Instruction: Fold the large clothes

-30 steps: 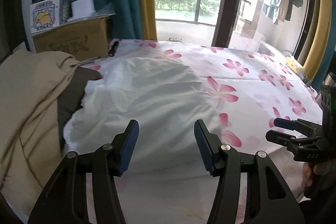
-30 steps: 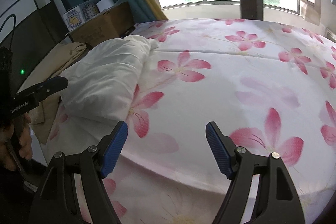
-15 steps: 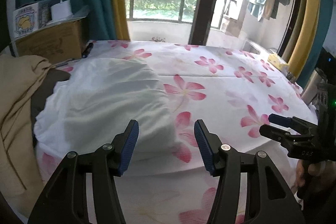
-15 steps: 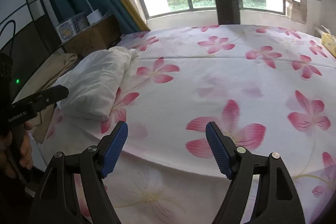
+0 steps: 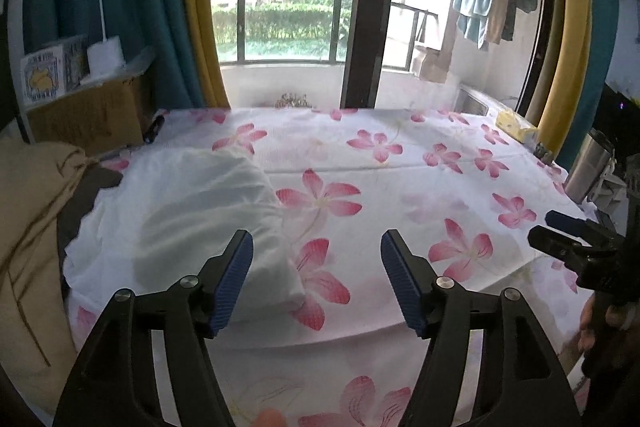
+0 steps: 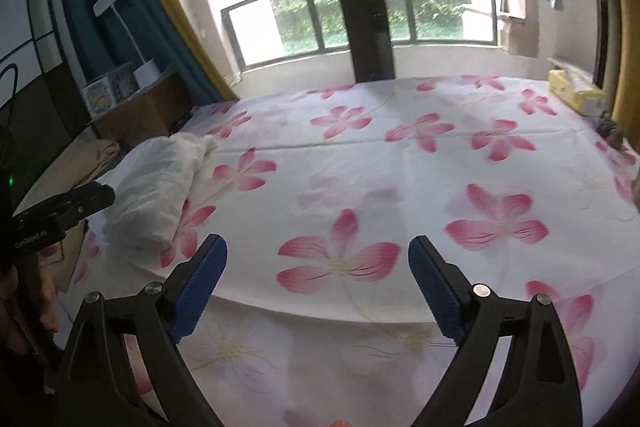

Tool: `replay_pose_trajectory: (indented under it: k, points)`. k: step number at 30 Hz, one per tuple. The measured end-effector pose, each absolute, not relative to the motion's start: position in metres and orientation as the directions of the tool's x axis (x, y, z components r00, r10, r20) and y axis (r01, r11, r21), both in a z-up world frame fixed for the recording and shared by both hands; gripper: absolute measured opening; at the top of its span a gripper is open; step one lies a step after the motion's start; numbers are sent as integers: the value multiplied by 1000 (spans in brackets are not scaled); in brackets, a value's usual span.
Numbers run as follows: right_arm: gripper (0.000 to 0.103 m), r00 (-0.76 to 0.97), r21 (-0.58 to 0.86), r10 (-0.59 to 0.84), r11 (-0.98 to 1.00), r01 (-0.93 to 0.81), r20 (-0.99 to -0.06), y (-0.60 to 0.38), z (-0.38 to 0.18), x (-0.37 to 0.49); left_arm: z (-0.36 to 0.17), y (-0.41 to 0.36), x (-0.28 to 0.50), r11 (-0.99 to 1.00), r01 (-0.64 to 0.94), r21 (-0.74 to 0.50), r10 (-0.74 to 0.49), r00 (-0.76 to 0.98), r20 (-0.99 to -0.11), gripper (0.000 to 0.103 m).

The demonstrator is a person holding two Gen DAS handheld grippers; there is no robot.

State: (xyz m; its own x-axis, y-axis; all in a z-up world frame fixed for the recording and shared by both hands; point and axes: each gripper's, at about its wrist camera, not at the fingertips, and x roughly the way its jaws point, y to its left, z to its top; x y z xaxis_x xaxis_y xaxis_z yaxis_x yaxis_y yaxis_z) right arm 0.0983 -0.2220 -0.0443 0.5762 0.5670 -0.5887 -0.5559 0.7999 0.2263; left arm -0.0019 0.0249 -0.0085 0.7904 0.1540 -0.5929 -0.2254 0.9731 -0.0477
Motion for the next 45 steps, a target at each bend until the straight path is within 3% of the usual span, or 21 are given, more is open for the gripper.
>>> replay_pose_trajectory:
  k: [5,14,17,24,29,39,45]
  points:
    - [92,625,193,537,824,-532,-567,-240,-30,94,9,18,-8,981,-188,-58,126,827,-548,72]
    - [92,722,150,494,860,-488,-484,-266,3,79,31,4,-22,974,-224,19,208,867,-453,77]
    - [92,748,134,480,869,-477,-459,-274,13,72,41,2,-33,968,-252,19,240,892,-383,83]
    - [92,804,89,441,891,-445,-399,-288,36,55,56,4,-61,969,-240,-54,220,944,-245,84]
    - [93,844,43,413,904,-425,-344,-292,55,40,61,-5,-81,972,-234,3,232,960,-155,85]
    - [95,838,-1,466,874,-486,-283,-271,57,21,50,7,-91,975,-217,-44,207,964,-168,85]
    - [95,815,8,478,864,-504,-328,-258,43,26,45,9,-92,968,-248,-30,239,956,-173,85]
